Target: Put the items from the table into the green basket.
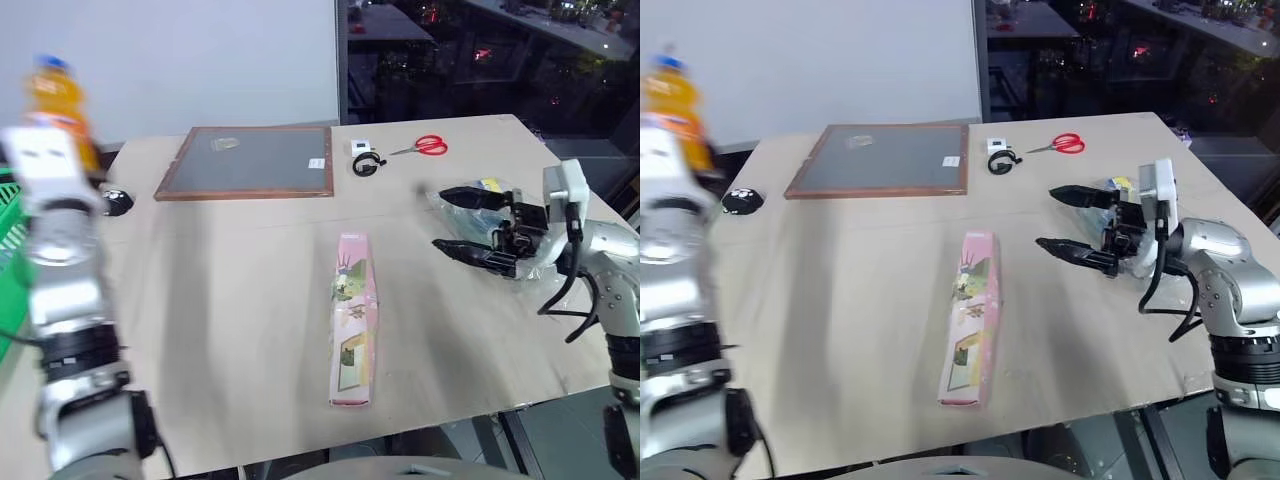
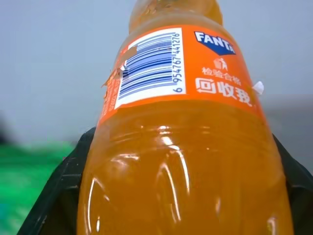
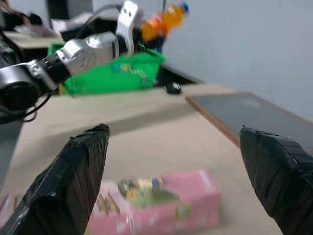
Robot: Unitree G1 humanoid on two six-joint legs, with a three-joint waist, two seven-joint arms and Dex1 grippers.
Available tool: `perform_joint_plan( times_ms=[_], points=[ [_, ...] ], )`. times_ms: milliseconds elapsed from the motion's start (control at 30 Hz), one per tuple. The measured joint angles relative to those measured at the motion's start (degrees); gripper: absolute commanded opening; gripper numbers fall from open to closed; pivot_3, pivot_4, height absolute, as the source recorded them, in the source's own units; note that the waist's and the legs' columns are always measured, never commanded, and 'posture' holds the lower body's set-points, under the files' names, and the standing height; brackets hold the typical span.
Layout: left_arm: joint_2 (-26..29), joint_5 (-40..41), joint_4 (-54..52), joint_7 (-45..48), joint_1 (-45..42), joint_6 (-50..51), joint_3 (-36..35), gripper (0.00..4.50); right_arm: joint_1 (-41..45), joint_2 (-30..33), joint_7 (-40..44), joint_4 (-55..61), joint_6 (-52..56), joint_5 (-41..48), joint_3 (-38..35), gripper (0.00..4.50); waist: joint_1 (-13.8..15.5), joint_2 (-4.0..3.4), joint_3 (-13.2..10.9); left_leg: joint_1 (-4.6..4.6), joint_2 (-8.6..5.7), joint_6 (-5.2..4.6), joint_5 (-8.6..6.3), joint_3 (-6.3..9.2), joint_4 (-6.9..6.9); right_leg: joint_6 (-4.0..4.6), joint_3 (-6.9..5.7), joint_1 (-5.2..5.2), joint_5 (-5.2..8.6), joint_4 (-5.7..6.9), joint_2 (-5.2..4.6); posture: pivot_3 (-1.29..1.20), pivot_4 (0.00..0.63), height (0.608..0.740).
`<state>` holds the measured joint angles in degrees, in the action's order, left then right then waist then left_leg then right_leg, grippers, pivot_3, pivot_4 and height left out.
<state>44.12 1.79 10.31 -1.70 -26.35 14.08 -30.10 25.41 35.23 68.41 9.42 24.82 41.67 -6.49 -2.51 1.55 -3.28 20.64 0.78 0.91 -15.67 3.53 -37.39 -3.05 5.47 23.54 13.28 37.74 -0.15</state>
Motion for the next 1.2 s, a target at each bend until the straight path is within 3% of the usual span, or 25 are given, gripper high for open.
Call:
perform_joint_plan(
  times_ms=[67, 167, 333, 467, 533, 567, 800, 967, 1000, 1200],
  points=[
    [5.36, -0.58, 5.04, -0.07, 3.47, -0.93, -4.07, 3.02, 2.52, -2.51, -1.53, 0.18, 0.05, 0.01, 1.35, 4.50, 0.06, -0.10, 0.01, 0.01, -0.01, 0.00, 0.00, 0.02, 0.08, 0.01, -0.03, 0.09, 0.01, 0.04, -0.01, 0.05, 0.000, 0.740],
    [9.08, -0.51, 15.52, 0.36, 7.79, -2.45, -8.48, 3.02, 3.91, -4.00, -2.46, 0.21, 0.04, -0.21, 2.41, 4.50, 0.59, -0.03, 0.01, 0.12, -0.02, 0.00, 0.00, 0.19, 0.07, 0.01, -0.25, 0.11, 0.01, 0.04, -0.02, 0.05, 0.000, 0.740],
    [16.13, 0.62, 35.70, 3.65, 11.67, -8.59, -12.18, 3.02, 5.53, -5.67, -2.37, -0.41, -0.20, -0.76, 4.49, 4.50, 1.58, 0.61, 0.30, 0.21, 0.00, 0.04, 0.02, 0.46, 0.01, 0.03, -0.62, 0.05, 0.01, 0.02, -0.06, 0.08, 0.000, 0.740],
    [17.64, 1.06, 42.36, 4.73, 11.85, -12.30, -12.21, 3.02, 6.39, -6.30, -2.22, -0.77, -0.51, -0.93, 4.85, 4.50, 2.76, 0.78, 0.41, 0.18, -0.14, 0.26, 0.15, 0.73, -0.01, 0.03, -0.91, -0.13, 0.02, -0.07, -0.27, 0.08, 0.000, 0.740],
    [17.84, 1.82, 44.21, 6.13, 11.22, -14.40, -11.74, 4.06, 6.38, -6.34, -1.86, -1.03, -0.53, -1.03, 5.43, 4.50, 3.49, 0.78, 0.42, 0.18, -0.16, 0.36, 0.21, 0.78, -0.01, 0.03, -0.99, -0.14, 0.02, -0.04, -0.29, 0.08, 0.000, 0.740],
    [17.95, 1.85, 44.40, 6.63, 11.03, -14.98, -11.32, 4.36, 6.38, -6.39, -1.77, -1.05, -0.53, -1.06, 5.62, 4.50, 3.61, 0.78, 0.42, 0.18, -0.16, 0.40, 0.24, 0.81, -0.01, 0.03, -1.05, -0.15, 0.02, -0.03, -0.31, 0.08, 0.000, 0.740],
    [18.12, 5.28, 44.45, 10.40, 6.89, -17.63, -9.85, 4.45, 6.37, -6.25, -1.35, -1.25, -0.76, -1.12, 5.70, 4.50, 3.39, 0.69, 0.44, 0.12, -0.16, 0.51, 0.32, 0.89, 0.00, 0.04, -1.12, -0.17, 0.02, 0.13, -0.28, 0.07, 0.000, 0.740],
    [12.40, 13.79, 33.46, 16.06, 3.77, -17.33, -10.59, 4.45, 6.28, -4.67, -1.28, -1.54, -1.05, -1.25, 5.41, 4.50, 3.44, 0.71, 0.49, 0.15, -0.16, 0.52, 0.32, 0.93, -0.01, 0.06, -1.17, -0.17, 0.01, 0.13, -0.31, 0.05, 0.000, 0.740],
    [9.44, 17.91, 25.88, 18.98, 3.72, -13.28, -9.82, 4.45, 6.12, -3.92, -1.22, -1.56, -1.19, -1.36, 5.34, 4.50, 3.52, 0.74, 0.52, 0.16, -0.22, 0.52, 0.32, 0.94, -0.03, 0.06, -1.18, -0.22, 0.01, 0.14, -0.41, 0.05, 0.000, 0.740],
    [-4.02, 30.54, -7.45, 26.27, 9.35, 8.37, 6.88, 4.45, 2.58, -1.35, -1.29, -1.99, -1.76, -2.52, 3.47, 4.50, 3.04, 0.51, 0.68, 0.10, -0.52, 0.47, 0.32, 0.86, -0.09, 0.02, -1.09, -0.39, 0.00, 0.06, -0.70, 0.01, 0.000, 0.740]
  ],
)
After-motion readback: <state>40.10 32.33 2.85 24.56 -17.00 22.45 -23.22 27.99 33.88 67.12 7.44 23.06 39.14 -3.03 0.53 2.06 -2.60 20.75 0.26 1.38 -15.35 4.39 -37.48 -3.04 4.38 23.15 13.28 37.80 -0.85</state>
